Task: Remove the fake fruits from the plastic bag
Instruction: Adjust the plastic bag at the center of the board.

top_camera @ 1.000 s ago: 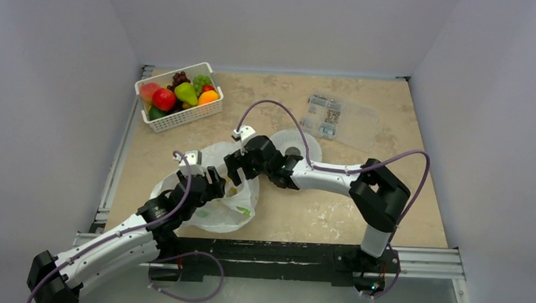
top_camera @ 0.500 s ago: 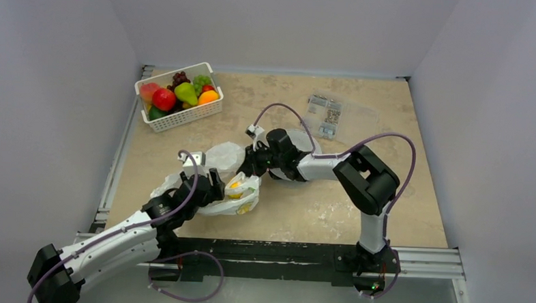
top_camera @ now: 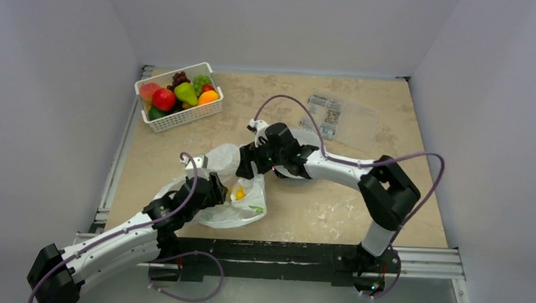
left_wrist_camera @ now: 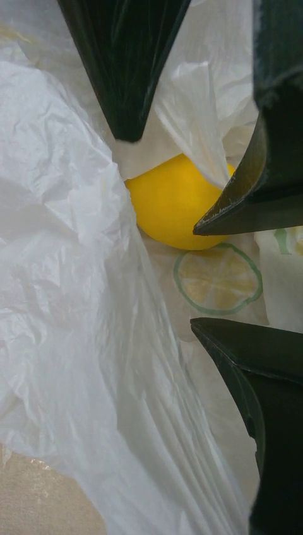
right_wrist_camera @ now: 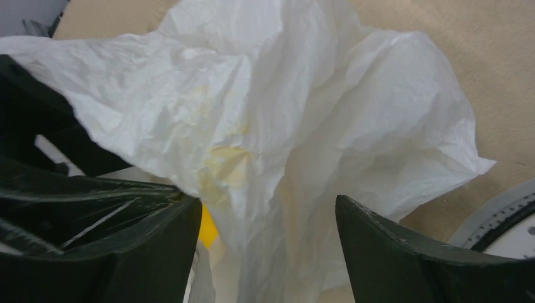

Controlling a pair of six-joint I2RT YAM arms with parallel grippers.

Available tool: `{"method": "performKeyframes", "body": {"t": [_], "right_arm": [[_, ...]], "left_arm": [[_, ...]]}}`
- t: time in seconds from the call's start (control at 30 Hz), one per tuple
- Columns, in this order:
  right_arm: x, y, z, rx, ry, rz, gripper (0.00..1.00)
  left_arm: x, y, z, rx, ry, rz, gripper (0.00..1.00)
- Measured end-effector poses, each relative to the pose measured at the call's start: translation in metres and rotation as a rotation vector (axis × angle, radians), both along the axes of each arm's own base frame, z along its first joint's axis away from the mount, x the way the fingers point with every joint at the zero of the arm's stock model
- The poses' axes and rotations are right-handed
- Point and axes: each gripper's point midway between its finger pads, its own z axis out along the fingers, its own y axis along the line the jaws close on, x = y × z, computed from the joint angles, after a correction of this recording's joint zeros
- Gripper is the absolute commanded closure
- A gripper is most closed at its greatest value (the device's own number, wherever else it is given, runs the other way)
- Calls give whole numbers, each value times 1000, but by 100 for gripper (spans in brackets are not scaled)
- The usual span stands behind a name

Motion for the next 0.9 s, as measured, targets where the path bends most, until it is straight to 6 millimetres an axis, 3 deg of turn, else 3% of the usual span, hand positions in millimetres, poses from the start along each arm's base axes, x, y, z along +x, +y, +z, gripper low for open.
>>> {"method": "performKeyframes", "body": {"t": [0.13,0.2,0.33,0.5,0.67,0.8,0.9], "right_arm": [[-6,-5,60,30,-65,-36,3],[-11,-6,83,43,-91,-51,1],[-23,0,98,1,-118,-96,1],[-46,6,71,-144,-122,-196,1],[-48,0,29,-308,-179,-285,2],[-47,-15,-3,-380,-198,-299,12],[-54,-27,-23,-382,-200,-263,29]], "left_arm": [[-2,-1,6,-30,-14,-4,50],[-3,-1,5,-33,-9,-6,49],[-6,1,2,-36,12,3,48],[-8,2,0,-40,25,14,47],[-10,4,-4,-30,43,20,47],[-11,5,-7,-20,52,19,45],[-12,4,-6,-18,49,5,42]]}}
